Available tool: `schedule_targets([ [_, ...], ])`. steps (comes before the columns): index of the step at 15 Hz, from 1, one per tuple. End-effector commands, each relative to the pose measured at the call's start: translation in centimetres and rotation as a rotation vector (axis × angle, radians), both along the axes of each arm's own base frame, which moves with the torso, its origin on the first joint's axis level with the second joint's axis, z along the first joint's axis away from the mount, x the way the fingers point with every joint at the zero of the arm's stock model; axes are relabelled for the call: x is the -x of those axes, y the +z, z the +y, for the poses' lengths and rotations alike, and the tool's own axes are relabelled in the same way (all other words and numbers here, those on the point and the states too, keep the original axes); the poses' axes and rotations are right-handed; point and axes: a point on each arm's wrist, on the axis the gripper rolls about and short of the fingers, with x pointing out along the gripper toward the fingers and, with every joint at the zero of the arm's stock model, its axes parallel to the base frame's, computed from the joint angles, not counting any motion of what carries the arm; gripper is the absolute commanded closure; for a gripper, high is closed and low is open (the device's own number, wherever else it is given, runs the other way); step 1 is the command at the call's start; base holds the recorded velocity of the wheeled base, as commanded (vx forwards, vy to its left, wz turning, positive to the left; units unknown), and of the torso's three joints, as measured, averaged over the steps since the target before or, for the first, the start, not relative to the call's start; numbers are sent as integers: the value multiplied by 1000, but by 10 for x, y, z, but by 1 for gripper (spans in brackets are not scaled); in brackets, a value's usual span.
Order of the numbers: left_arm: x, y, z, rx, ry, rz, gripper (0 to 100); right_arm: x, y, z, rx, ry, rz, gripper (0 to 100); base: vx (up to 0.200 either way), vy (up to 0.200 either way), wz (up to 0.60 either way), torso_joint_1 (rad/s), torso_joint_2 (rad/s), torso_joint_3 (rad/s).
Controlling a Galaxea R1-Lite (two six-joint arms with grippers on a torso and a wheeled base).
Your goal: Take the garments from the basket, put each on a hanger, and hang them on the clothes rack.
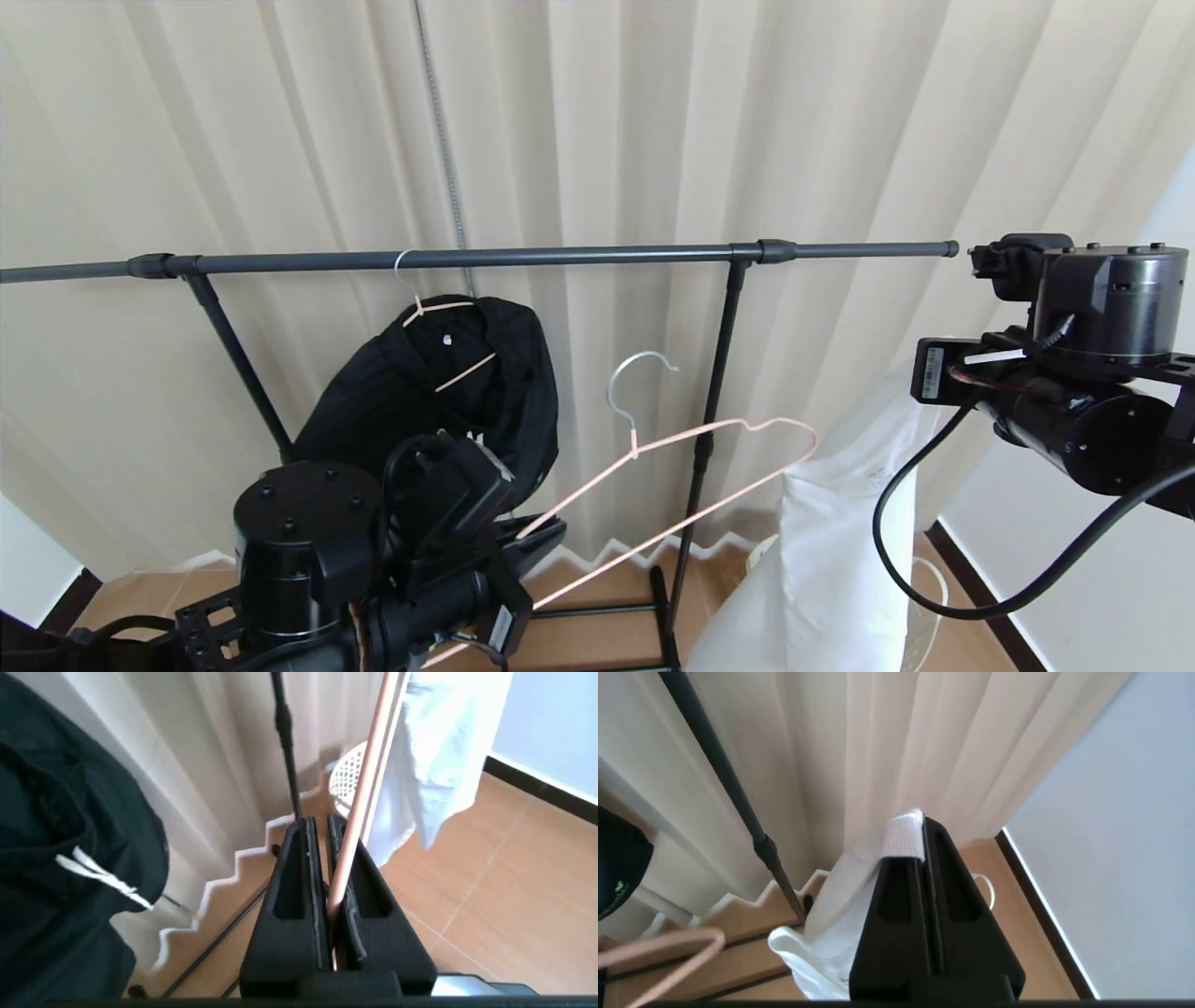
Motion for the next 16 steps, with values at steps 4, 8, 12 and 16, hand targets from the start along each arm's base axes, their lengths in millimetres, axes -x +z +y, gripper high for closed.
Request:
schedule_targets([
  [4, 2, -1, -22, 27, -107, 17, 100, -4, -6, 0, 4, -4, 20, 100, 0, 0, 0, 0, 0, 0],
  [8, -11, 0, -42, 90, -93, 50, 100, -6, -8, 5, 1, 0, -1, 100, 0, 0, 0, 0, 0, 0],
  [12, -21, -4, -51, 98, -57, 56, 100, -3, -10, 15, 12, 2, -10, 100, 0, 0, 0, 0, 0, 0],
  [16, -30, -2, -65, 131, -17, 51, 100, 0, -14, 21, 17, 22, 1, 100, 0, 0, 0, 0, 0, 0],
])
